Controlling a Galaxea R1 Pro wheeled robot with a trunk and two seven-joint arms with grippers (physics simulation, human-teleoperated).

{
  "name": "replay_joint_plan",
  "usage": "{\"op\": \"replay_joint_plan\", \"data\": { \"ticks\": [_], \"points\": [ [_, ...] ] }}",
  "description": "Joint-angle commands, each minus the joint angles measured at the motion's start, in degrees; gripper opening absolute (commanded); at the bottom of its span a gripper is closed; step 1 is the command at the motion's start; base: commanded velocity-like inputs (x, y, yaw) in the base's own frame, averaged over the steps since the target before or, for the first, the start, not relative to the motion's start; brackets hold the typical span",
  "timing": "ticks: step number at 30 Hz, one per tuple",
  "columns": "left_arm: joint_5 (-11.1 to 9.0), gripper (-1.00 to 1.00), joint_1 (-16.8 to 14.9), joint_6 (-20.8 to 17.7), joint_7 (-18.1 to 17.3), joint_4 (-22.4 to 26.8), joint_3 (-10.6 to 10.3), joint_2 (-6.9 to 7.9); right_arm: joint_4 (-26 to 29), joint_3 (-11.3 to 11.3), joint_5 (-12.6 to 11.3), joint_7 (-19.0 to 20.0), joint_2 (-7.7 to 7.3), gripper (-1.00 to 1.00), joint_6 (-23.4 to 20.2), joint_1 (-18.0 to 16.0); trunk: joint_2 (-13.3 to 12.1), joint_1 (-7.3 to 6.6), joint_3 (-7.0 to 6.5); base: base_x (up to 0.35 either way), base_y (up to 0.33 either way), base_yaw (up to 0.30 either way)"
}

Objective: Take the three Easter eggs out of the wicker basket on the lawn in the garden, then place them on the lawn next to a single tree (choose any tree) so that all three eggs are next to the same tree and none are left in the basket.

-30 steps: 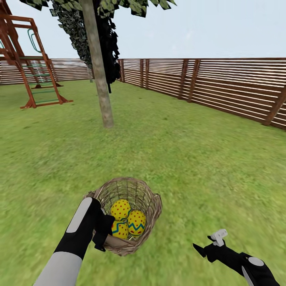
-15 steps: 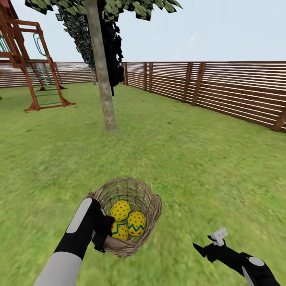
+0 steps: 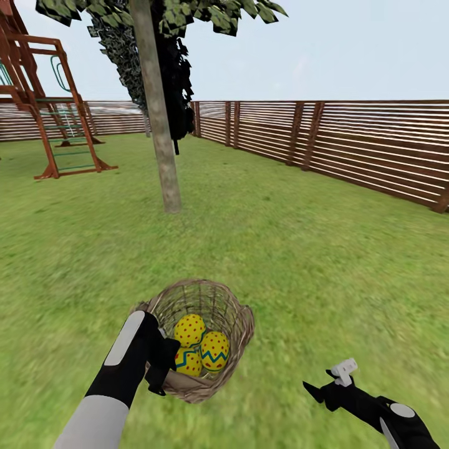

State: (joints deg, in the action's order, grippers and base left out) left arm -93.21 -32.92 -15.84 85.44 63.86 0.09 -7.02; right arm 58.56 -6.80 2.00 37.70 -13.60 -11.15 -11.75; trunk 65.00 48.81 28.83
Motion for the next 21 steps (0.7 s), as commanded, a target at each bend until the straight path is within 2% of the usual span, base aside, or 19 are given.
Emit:
{"op": "replay_joint_plan", "data": {
  "ticks": [1, 7, 9, 11, 21],
  "points": [
    [-0.13, -1.0, -0.04, -0.79, 0.17, 0.04, 0.0, -0.01, 0.07, -0.14, 0.2, 0.36, 0.0, 1.0, -0.34, -0.03, 0.03, 0.04, -0.04, 0.338, 0.0, 0.0],
    [-0.13, -1.0, -0.04, -0.68, 0.17, 0.13, 0.0, 0.02, -0.48, 0.12, 0.39, 0.36, 0.08, 1.0, -0.36, -0.03, 0.03, 0.04, -0.36, 0.338, 0.0, 0.0],
    [-0.13, -1.0, -0.04, -0.68, 0.17, 0.2, 0.0, 0.14, -1.49, 0.2, 0.58, 0.36, 1.05, 1.0, -0.36, -0.03, 0.03, 0.04, -0.36, 0.338, 0.0, 0.0],
    [-0.13, -1.0, -0.04, -0.81, 0.17, 0.46, 0.0, 0.25, -1.67, 0.18, 0.63, 0.43, 1.35, 1.0, -0.36, -0.03, 0.03, 0.04, -0.36, 0.338, 0.0, 0.0],
    [-0.04, -1.0, -0.04, -0.97, 0.26, 0.23, 0.0, 0.43, -1.61, -0.04, 0.64, 0.45, 1.41, 1.0, -0.33, -0.03, 0.03, 0.04, -0.36, 0.338, 0.0, 0.0]
  ]
}}
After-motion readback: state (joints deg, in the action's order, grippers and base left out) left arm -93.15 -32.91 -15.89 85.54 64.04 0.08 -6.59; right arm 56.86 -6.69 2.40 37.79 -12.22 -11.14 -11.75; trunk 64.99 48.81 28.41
